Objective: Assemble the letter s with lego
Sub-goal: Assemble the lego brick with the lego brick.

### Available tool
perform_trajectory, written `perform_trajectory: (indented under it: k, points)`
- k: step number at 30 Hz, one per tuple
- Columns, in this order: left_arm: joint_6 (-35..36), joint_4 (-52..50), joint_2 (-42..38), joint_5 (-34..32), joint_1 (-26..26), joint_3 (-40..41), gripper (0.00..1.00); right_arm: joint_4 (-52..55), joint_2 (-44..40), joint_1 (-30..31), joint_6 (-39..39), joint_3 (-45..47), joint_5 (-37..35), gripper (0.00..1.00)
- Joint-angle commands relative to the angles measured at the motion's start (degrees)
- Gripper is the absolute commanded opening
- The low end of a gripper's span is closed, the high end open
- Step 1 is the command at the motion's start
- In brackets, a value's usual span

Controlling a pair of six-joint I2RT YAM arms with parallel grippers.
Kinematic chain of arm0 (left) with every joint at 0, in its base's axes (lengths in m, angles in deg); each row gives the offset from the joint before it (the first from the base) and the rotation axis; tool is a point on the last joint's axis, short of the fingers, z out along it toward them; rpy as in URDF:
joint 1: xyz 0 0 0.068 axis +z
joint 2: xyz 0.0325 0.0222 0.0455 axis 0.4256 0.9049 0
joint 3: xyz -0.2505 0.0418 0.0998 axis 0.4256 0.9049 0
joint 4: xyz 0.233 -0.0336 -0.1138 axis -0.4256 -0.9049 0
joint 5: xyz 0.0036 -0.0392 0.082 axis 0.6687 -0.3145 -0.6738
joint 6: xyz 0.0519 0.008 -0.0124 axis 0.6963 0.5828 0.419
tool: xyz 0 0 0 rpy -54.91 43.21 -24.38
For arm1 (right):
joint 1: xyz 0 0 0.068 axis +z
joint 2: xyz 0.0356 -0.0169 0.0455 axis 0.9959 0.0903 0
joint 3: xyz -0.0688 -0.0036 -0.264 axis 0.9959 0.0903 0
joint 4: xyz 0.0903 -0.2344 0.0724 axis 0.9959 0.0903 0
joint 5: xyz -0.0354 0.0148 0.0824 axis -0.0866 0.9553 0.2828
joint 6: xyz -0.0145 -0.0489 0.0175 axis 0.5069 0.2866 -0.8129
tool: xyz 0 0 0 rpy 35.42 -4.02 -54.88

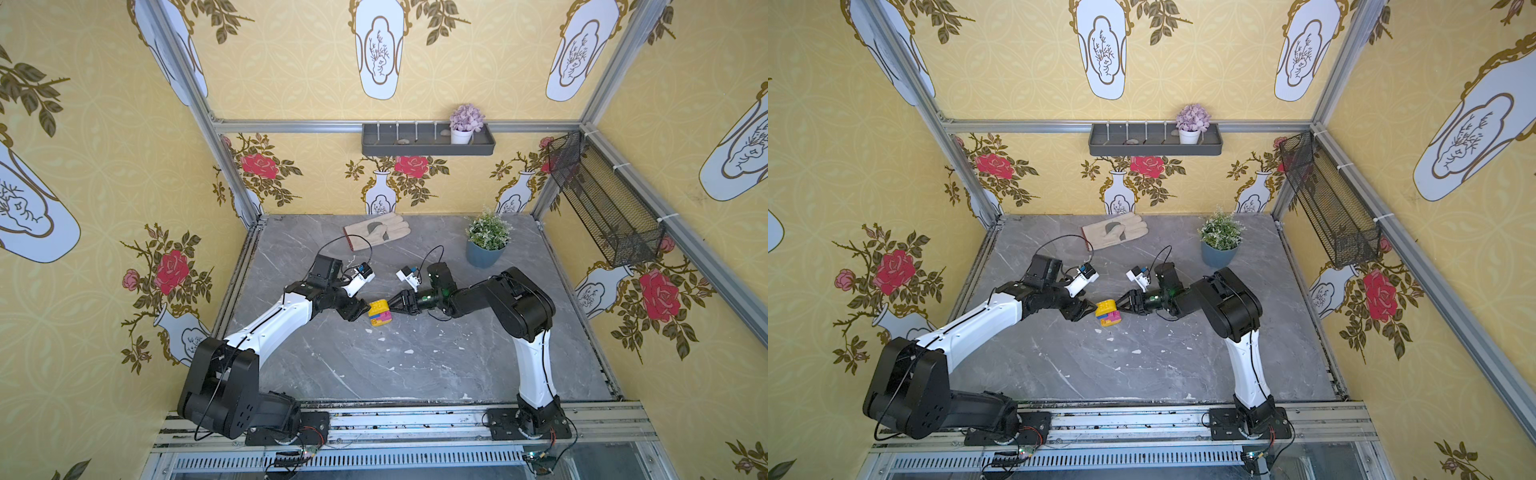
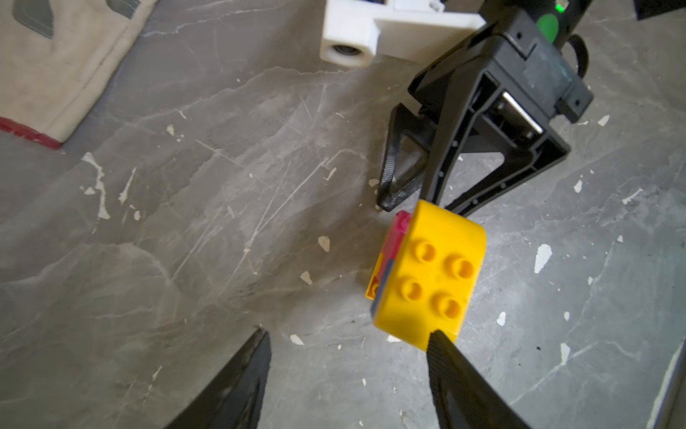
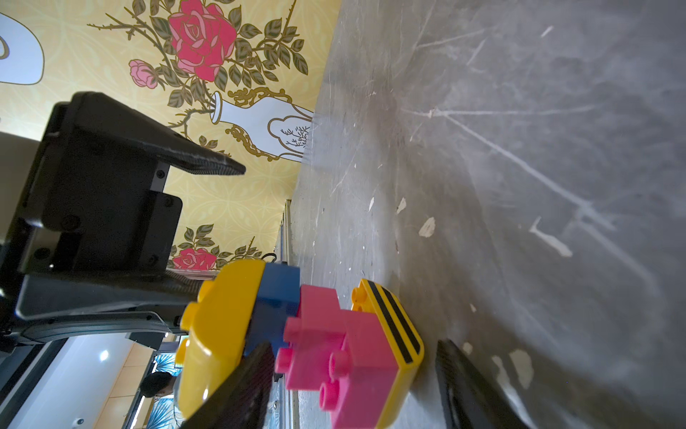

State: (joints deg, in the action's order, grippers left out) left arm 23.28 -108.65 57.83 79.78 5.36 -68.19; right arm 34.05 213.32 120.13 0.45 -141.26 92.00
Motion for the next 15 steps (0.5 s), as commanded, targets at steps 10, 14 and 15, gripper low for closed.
perform_trajectory:
  k: [10,14,15]
  points:
    - [-3.2,3.7,-1.8,2.4,2.6,1.5,0.70,19.6,-0.8,-1.8,3.9,4.6,-19.0,0.81]
    - [-5.1,5.4,-2.8,3.4,4.0,2.8,0.70,20.3,-3.6,-4.6,4.3,6.3,-19.4,0.85]
    - [-5.4,5.9,-3.1,3.6,4.2,3.2,0.70,20.6,-4.7,-5.4,4.7,6.7,-19.7,0.86]
